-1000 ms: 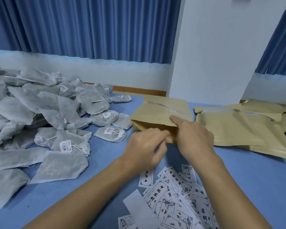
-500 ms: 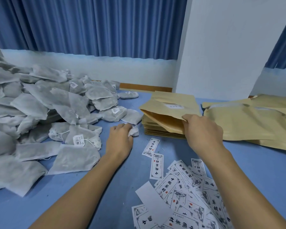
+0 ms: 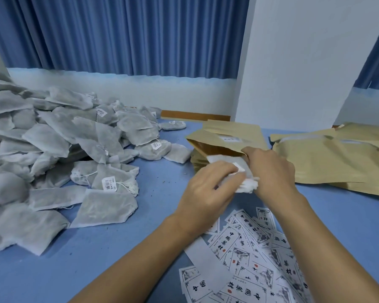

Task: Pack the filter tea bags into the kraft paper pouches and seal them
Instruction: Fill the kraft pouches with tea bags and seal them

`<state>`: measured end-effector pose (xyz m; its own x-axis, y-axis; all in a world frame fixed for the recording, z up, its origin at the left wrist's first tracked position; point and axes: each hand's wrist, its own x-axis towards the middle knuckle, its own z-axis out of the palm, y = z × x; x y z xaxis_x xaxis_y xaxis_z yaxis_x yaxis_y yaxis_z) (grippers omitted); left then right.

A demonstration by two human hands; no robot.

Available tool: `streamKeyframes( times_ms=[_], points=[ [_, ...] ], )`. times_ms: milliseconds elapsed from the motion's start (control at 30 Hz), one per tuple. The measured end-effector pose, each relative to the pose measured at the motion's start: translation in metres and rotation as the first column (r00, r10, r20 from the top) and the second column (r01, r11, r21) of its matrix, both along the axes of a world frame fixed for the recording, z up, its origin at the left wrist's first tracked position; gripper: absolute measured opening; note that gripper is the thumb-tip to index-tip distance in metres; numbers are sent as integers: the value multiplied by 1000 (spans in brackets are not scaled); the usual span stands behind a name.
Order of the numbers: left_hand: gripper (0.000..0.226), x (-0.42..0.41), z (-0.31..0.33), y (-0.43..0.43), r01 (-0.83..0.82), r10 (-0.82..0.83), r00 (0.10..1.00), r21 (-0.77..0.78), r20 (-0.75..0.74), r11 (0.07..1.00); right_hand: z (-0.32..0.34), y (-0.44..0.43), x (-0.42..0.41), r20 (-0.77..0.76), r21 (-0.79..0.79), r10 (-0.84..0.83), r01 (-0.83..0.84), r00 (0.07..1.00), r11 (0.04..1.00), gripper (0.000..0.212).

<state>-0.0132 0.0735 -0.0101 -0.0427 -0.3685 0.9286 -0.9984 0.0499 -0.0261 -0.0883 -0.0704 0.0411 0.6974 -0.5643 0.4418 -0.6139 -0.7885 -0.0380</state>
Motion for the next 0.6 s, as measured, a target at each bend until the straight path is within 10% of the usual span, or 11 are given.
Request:
streamKeyframes(
  times_ms=[100,267,600],
  points=[
    [36,-3,-1,-8,-117,135,990,272,-47,955,1,-2,-2,58,7,26,-27,998,1000,24],
    [48,1,14,-39,-289,546,826,728,-139,622,5,2,-4,30,56,109,-110,994,992,33],
    [44,57,53,-96,209,612,496,769,-616,605,9,-3,-4,88,40,118,-121,989,992,52]
  ],
)
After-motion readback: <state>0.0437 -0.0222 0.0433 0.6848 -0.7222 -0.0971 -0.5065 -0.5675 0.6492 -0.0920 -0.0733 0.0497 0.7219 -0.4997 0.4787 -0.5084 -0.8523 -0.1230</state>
